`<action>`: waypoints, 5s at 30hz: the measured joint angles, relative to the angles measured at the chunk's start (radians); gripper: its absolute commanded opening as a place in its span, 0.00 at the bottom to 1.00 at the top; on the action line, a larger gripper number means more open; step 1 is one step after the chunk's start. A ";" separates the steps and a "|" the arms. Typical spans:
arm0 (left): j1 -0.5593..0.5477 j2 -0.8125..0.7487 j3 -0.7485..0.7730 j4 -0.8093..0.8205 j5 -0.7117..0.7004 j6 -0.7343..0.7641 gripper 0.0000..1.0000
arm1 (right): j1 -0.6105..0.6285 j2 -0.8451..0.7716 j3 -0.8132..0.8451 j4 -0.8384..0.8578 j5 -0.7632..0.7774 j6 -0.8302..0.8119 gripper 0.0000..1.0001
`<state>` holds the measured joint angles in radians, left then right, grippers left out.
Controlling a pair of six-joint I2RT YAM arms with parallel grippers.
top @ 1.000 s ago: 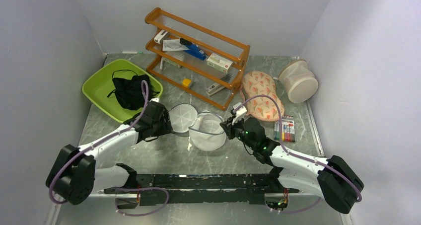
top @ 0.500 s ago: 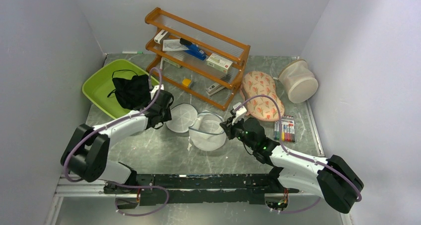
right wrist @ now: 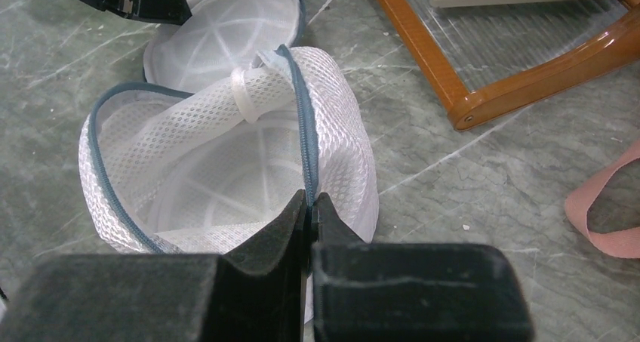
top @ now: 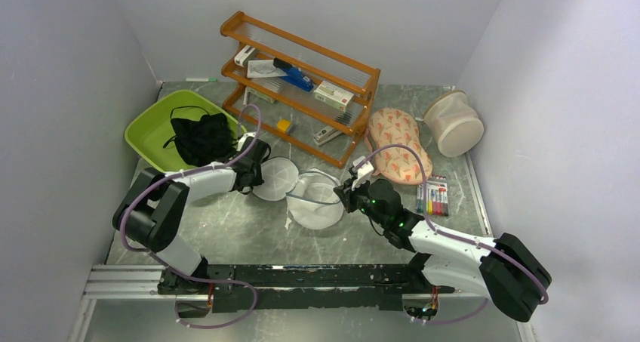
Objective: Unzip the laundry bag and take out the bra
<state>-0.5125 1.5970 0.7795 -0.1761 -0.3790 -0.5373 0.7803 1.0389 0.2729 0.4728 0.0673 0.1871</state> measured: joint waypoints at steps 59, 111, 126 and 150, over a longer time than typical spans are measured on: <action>-0.382 -0.449 0.456 -0.376 0.113 0.445 0.07 | 0.007 -0.341 -0.094 -0.043 0.253 0.050 0.91; -0.588 -0.010 0.129 0.036 0.214 0.316 0.33 | 0.006 -0.488 -0.135 -0.126 0.482 0.113 0.88; -0.261 -0.373 0.024 0.146 0.490 0.229 0.79 | 0.006 -0.462 -0.135 -0.126 0.478 0.112 0.88; 0.337 -0.565 0.312 0.085 0.677 0.032 0.89 | 0.005 -0.322 0.240 -0.379 0.459 0.084 1.00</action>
<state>-0.1753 1.0317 1.0920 -0.0910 0.2981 -0.5049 0.7849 0.7174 0.5125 0.0940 0.5266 0.2714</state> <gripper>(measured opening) 0.866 0.996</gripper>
